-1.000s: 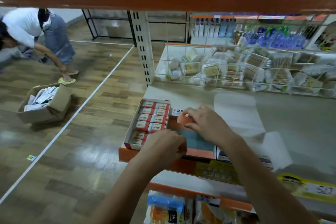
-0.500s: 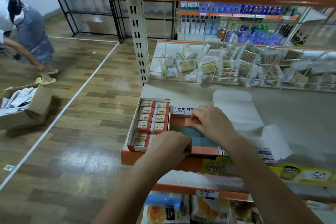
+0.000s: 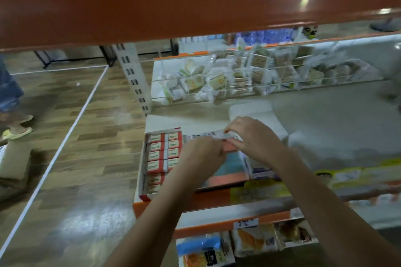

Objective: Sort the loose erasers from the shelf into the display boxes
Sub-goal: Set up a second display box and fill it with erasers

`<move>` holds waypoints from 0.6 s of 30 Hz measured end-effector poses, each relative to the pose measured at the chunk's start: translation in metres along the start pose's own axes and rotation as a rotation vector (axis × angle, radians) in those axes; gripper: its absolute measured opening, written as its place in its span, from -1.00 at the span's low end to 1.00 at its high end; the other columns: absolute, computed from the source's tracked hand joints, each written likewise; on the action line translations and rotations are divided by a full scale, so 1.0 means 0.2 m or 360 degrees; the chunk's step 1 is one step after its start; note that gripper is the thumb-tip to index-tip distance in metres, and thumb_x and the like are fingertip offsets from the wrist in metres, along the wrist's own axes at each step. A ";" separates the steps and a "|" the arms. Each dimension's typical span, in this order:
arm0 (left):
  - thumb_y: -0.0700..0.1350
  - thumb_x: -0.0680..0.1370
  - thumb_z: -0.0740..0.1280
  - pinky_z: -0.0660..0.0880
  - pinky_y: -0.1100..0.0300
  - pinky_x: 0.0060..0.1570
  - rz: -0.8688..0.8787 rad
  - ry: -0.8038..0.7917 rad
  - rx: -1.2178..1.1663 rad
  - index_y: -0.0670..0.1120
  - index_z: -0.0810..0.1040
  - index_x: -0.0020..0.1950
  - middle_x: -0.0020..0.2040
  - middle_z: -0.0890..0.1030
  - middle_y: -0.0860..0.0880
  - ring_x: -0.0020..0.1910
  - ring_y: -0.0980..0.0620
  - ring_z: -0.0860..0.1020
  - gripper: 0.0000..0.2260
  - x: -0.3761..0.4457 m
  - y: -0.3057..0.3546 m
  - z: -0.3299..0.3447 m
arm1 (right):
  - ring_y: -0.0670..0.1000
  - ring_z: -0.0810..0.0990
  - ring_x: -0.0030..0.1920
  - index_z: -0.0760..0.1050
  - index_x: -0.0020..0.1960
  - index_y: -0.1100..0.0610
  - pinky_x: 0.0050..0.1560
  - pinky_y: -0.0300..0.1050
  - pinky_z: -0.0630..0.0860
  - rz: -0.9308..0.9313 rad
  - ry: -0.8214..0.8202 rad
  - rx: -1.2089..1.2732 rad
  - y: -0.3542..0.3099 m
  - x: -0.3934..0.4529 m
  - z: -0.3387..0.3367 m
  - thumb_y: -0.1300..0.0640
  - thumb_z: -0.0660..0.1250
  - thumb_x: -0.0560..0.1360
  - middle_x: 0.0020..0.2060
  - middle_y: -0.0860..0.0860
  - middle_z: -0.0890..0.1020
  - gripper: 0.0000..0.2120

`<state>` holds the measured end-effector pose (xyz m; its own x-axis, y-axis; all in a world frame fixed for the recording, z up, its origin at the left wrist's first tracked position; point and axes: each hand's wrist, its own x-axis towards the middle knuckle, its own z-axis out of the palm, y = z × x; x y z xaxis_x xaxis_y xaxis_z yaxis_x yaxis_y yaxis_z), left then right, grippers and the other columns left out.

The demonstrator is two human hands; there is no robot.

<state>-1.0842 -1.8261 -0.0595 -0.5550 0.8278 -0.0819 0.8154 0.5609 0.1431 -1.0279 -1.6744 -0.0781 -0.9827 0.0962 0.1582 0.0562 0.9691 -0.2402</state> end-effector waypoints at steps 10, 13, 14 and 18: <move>0.04 0.59 0.20 0.40 0.06 0.04 0.0289 0.0474 -0.0124 -0.02 0.50 0.25 0.15 0.54 -0.07 0.14 -0.09 0.47 -0.72 0.48 0.89 0.02 | 0.11 0.45 0.21 0.41 0.31 0.06 0.15 -0.04 0.41 0.0661 0.0204 -0.0087 0.72 -0.76 -0.39 0.03 0.28 0.52 0.23 0.06 0.46 -0.63; 0.06 0.56 0.24 0.37 0.08 0.07 0.0369 0.0504 -0.0140 0.00 0.51 0.24 0.17 0.53 -0.07 0.19 -0.10 0.44 -0.70 0.61 1.30 0.10 | 0.12 0.41 0.25 0.39 0.33 0.06 0.21 -0.04 0.37 0.0848 0.0148 -0.0119 0.99 -1.05 -0.48 0.01 0.29 0.51 0.22 0.08 0.47 -0.59; 0.07 0.55 0.24 0.37 0.08 0.09 0.0394 0.0477 -0.0139 0.01 0.50 0.24 0.18 0.53 -0.07 0.20 -0.10 0.44 -0.70 0.64 1.43 0.13 | 0.13 0.42 0.24 0.39 0.33 0.07 0.21 -0.05 0.36 0.0896 0.0131 -0.0110 1.07 -1.14 -0.51 0.02 0.31 0.50 0.21 0.10 0.47 -0.58; 0.09 0.54 0.25 0.38 0.04 0.14 0.0496 0.0339 -0.0113 0.04 0.48 0.26 0.22 0.49 -0.07 0.24 -0.11 0.42 -0.68 0.79 1.87 0.24 | 0.14 0.47 0.22 0.42 0.30 0.09 0.19 -0.02 0.39 0.1079 0.0158 -0.0083 1.38 -1.48 -0.63 0.06 0.35 0.46 0.22 0.12 0.48 -0.57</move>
<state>-0.8590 -1.4855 -0.0659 -0.3098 0.9332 0.1820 0.9413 0.2740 0.1973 -0.6990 -1.4063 -0.0715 -0.7067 0.7033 0.0771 0.6640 0.6969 -0.2710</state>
